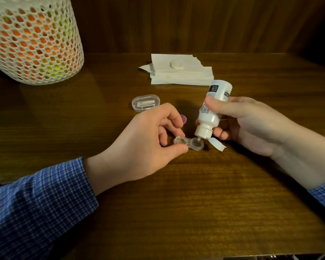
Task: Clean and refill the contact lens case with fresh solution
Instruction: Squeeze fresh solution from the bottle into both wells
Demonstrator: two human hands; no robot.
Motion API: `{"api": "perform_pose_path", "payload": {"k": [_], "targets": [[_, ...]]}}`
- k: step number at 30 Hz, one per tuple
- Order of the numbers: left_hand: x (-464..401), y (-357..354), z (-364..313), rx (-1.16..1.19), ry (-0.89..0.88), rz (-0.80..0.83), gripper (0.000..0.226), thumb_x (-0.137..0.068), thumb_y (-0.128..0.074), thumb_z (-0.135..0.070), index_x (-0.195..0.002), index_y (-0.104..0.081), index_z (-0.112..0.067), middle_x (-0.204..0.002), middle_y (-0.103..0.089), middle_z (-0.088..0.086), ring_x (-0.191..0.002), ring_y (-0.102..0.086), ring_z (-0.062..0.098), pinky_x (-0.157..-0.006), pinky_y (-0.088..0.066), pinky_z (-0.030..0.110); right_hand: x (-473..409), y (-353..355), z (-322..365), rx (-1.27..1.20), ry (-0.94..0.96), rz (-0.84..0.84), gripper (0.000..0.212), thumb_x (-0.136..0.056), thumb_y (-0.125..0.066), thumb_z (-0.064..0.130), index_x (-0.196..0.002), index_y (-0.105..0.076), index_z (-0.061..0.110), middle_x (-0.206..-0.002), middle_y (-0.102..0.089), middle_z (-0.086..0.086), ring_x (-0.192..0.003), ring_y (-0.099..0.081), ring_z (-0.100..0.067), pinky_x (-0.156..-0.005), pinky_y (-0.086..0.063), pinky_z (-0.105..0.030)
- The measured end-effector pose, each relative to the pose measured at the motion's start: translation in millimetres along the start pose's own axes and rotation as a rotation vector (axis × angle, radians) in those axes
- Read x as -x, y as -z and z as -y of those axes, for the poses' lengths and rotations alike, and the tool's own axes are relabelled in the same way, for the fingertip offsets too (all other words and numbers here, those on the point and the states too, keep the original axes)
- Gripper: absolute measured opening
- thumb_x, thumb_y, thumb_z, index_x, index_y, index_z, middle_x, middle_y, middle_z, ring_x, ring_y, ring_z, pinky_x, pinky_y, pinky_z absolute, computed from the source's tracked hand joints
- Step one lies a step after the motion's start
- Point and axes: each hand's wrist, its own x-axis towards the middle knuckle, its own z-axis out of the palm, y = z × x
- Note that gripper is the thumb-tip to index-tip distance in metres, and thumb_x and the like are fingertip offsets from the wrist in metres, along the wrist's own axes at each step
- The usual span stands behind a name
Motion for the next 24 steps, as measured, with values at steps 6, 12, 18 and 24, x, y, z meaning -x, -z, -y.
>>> {"api": "perform_pose_path", "payload": {"k": [6,12,18,24], "targets": [[-0.6,-0.1,0.3,-0.002,-0.002,-0.006,0.037,-0.08,-0.089,-0.021,-0.106,-0.063,-0.025,-0.095,-0.075,-0.013,-0.066,-0.065,0.013,-0.06,-0.06,0.025,-0.9,0.7,-0.7,0.002,0.003,-0.013,0.048,-0.073,-0.075,0.042,-0.107,-0.07,0.008,-0.091,-0.071,-0.015,-0.054,-0.058,-0.01,-0.043,-0.048,-0.017],[-0.8,-0.7,0.2,0.002,-0.007,-0.007,0.037,-0.08,-0.088,-0.021,-0.108,-0.064,-0.024,-0.095,-0.074,-0.013,-0.066,-0.065,0.014,-0.06,-0.061,0.027,-1.7,1.6,-1.4,0.012,0.005,-0.007,0.049,-0.073,-0.075,0.043,-0.108,-0.07,0.009,-0.089,-0.072,-0.013,-0.055,-0.058,-0.01,-0.043,-0.047,-0.017],[-0.7,-0.8,0.9,-0.001,-0.014,-0.009,0.037,-0.08,-0.088,-0.02,-0.108,-0.064,-0.024,-0.095,-0.074,-0.013,-0.067,-0.065,0.013,-0.06,-0.06,0.026,-2.7,3.3,-2.7,-0.006,0.002,-0.003,0.048,-0.073,-0.076,0.042,-0.107,-0.071,0.009,-0.089,-0.073,-0.013,-0.054,-0.059,-0.009,-0.043,-0.048,-0.017],[-1.4,-0.8,1.9,-0.001,-0.007,-0.008,0.038,-0.08,-0.088,-0.021,-0.108,-0.063,-0.024,-0.096,-0.075,-0.013,-0.067,-0.066,0.014,-0.06,-0.059,0.023,-6.3,8.6,1.4,-0.116,-0.09,-0.048,0.06,-0.072,-0.077,0.045,-0.117,-0.066,0.007,-0.088,-0.074,-0.01,-0.057,-0.063,-0.01,-0.051,-0.052,-0.02]]}}
